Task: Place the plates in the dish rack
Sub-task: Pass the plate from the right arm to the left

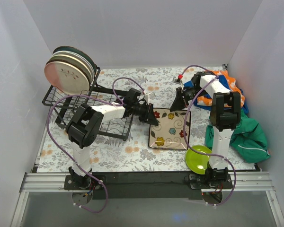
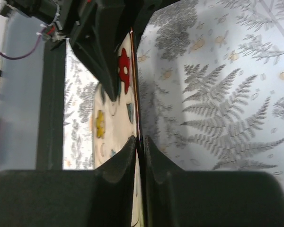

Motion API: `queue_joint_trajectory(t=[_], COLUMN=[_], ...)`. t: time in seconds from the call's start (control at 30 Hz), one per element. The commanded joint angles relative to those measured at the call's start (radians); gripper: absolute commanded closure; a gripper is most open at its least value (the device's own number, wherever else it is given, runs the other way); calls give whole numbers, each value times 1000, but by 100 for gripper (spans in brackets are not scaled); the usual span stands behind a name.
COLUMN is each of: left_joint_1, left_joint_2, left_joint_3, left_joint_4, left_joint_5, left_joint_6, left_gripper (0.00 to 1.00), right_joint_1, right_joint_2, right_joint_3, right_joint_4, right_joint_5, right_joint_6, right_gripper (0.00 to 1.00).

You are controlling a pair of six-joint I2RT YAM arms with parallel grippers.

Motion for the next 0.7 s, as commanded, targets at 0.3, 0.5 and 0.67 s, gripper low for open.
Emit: queue_joint_trajectory(t=[0.3, 0.5, 0.67], left_joint_1=[16, 16, 16], left_joint_2=[-219, -310, -371], left_joint_3=[59, 48, 23], left_joint_4=[-51, -76, -82], left_joint_5=[-205, -251, -292], left_joint_6=[117, 175, 217], left_gripper=[100, 100, 100], right_joint_1=[2, 2, -1], right_joint_2=[-27, -110, -205], right_joint_3=[259, 325, 240], right_joint_4=[104, 259, 465], right_joint_5=[254, 456, 458], right_joint_6=[225, 319, 388], right_gripper=[43, 36, 1])
